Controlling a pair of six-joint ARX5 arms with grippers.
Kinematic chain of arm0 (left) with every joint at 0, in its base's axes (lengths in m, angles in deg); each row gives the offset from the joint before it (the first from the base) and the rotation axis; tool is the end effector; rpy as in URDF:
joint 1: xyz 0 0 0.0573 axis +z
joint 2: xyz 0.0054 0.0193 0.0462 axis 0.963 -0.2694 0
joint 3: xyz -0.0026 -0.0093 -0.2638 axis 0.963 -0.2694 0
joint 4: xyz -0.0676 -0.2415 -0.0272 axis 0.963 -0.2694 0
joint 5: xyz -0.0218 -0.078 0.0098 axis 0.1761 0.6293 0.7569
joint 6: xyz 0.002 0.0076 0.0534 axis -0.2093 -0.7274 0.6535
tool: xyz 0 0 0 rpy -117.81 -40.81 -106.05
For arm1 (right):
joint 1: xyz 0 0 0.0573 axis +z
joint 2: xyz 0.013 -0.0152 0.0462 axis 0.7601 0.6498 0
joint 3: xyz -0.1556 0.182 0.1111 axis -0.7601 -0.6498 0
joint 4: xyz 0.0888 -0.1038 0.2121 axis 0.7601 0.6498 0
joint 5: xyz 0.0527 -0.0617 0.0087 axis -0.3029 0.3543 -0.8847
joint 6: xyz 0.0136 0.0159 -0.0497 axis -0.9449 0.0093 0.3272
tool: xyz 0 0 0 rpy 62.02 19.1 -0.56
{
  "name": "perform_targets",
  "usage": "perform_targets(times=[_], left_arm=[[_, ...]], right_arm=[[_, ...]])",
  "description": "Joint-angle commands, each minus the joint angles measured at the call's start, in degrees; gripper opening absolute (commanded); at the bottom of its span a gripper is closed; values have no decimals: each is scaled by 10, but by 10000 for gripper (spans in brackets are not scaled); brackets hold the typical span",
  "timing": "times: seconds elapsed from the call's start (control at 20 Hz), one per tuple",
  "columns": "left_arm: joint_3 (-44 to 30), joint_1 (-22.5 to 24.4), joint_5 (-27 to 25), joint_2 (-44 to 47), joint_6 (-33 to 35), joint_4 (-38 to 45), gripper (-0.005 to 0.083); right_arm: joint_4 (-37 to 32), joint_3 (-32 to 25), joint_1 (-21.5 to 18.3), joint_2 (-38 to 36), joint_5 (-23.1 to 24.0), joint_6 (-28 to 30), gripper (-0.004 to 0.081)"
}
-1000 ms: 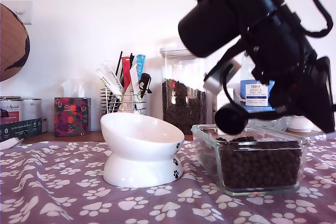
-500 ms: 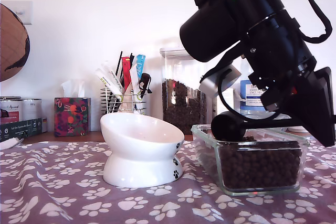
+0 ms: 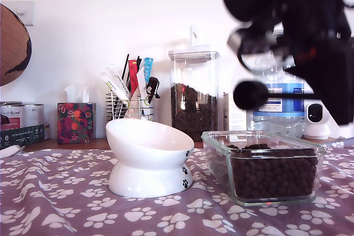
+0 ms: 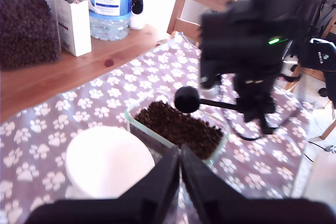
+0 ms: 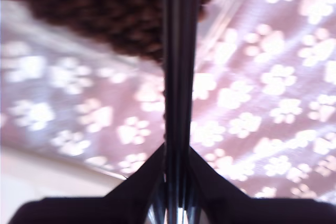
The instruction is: Measure one spoon of cat food and pour it into the food bowl
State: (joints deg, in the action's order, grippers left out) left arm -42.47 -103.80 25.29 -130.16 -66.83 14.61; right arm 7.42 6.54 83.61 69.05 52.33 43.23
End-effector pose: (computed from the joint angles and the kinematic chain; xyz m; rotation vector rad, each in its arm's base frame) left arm 0.1323 -0.0887 0.3098 -0.0652 0.3810 -0.9254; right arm 0.2307 0.1523 0.2479 -0.6261 1.6060 0.3788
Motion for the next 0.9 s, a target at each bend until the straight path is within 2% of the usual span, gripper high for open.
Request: perform_targets(times=[0.0,0.2,0.4,0.6,0.85], left_arm=[[-12,0,1,-35,5,58,-22],[-12,-13,38,-129,-2,201,-22],[-12,-52,57,-206,-22,335,-22],[-12,-78,57,-261,-23,399,-22],[-7,-93,57,-294,-26,411,-22]], right_arm=[[-1,2,-9,-26,-37,15,-13],[-10,2,-24,-66,-123,37,-13],[-16,2,-27,-68,-207,61,-13],[-12,2,-19,-68,-260,69,-13],[-10,2,16,-68,-280,77,-13]])
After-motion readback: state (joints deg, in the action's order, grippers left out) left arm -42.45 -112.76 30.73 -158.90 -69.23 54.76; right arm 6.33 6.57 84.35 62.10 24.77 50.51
